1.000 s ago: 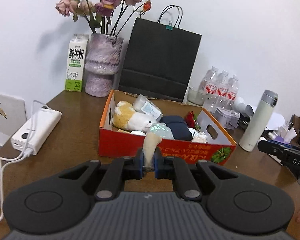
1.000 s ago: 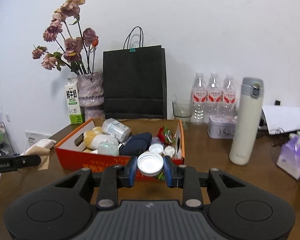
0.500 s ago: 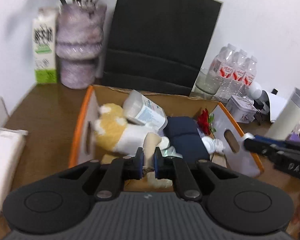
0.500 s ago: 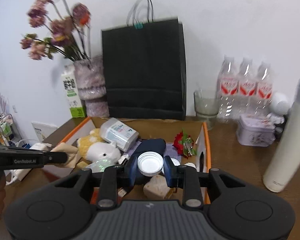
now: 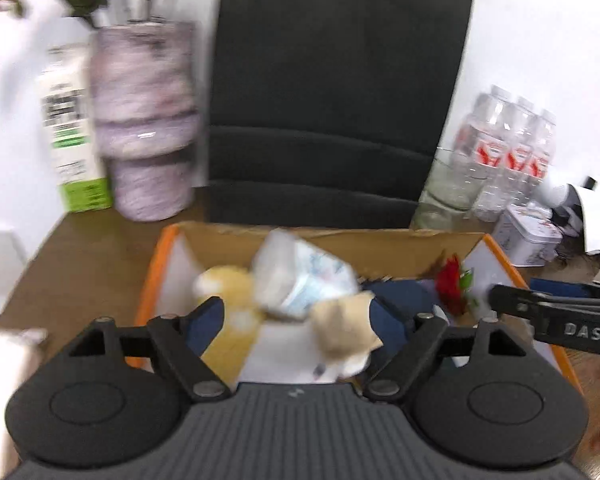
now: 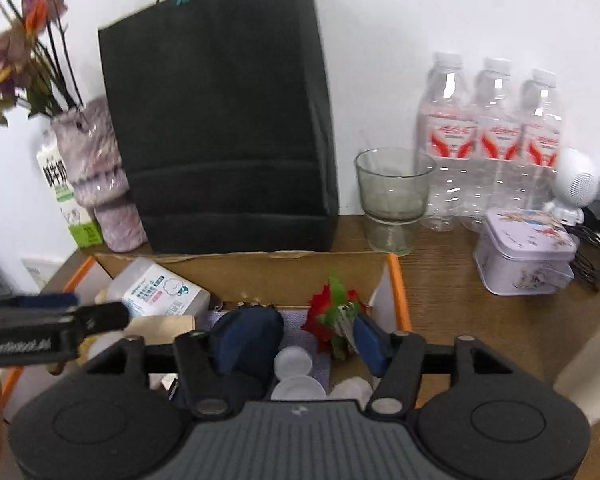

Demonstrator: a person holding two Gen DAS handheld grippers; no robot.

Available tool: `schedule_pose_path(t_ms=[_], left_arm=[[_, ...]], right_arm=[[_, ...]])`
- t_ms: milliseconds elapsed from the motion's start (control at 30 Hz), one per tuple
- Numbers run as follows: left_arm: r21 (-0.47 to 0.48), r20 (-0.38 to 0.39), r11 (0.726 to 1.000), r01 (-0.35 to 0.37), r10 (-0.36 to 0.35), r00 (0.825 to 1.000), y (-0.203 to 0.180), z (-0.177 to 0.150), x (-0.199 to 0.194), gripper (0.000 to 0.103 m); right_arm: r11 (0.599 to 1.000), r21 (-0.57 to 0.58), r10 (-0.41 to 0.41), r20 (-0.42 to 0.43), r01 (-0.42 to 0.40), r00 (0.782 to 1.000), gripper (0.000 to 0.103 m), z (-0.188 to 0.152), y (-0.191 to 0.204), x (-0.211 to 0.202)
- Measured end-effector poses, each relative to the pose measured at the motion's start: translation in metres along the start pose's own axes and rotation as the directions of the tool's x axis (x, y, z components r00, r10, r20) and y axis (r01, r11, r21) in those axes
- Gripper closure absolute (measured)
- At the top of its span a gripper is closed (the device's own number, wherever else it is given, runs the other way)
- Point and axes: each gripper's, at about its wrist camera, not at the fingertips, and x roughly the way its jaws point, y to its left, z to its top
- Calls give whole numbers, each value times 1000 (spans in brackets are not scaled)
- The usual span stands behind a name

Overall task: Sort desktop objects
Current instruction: 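Carry the napkin and cap over the box and open both tools, then withdraw both open tools from the box back over the table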

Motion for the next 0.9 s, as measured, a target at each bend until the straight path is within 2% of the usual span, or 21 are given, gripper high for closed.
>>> schedule_pose_path(t_ms=[133,200,267,333,400,500,633,700,767,833,900], left_arm=[[-56,48,997,57,-54,997,6,-32,-51,1],[-16,68,997,72,-70,995,5,-51,-77,1],[23,66,998,56,-58,996,2,-71,-99,1],[31,76,997,65,-68,995,3,-91,-119,0],[2,80,996,90,-90,993,6,-114,-137,0],[-32,52,996,89,-87,995,11,-151,-146,0],[26,5,997,79,-79,997,7,-199,-158,0],[31,15,994,101,-102,995,8,-216,-165,0],[45,-5,993,113,-113,994,6,-230,-165,0],[59,-20,993,100,-99,995,5,-239,-163,0],[66,3,995,71,-71,997,4,-246,-163,0]], right_arm=[[999,-32,-9,28,10,1000,42,-26,7,-41],[998,-67,14,54,-10,998,33,-44,14,-68],[991,-133,-2,70,12,998,26,-64,25,-92],[984,-177,-15,94,31,995,25,-88,34,-118],[987,-163,17,89,-3,996,22,-107,35,-137],[993,-103,56,57,-50,997,20,-140,30,-158],[997,-56,52,33,-51,998,20,-183,19,-177],[998,-43,54,62,-52,997,18,-207,12,-184],[999,-48,18,69,-14,997,16,-226,7,-188],[998,-68,0,50,3,999,16,-239,6,-191],[998,-61,0,37,2,999,15,-247,6,-192]])
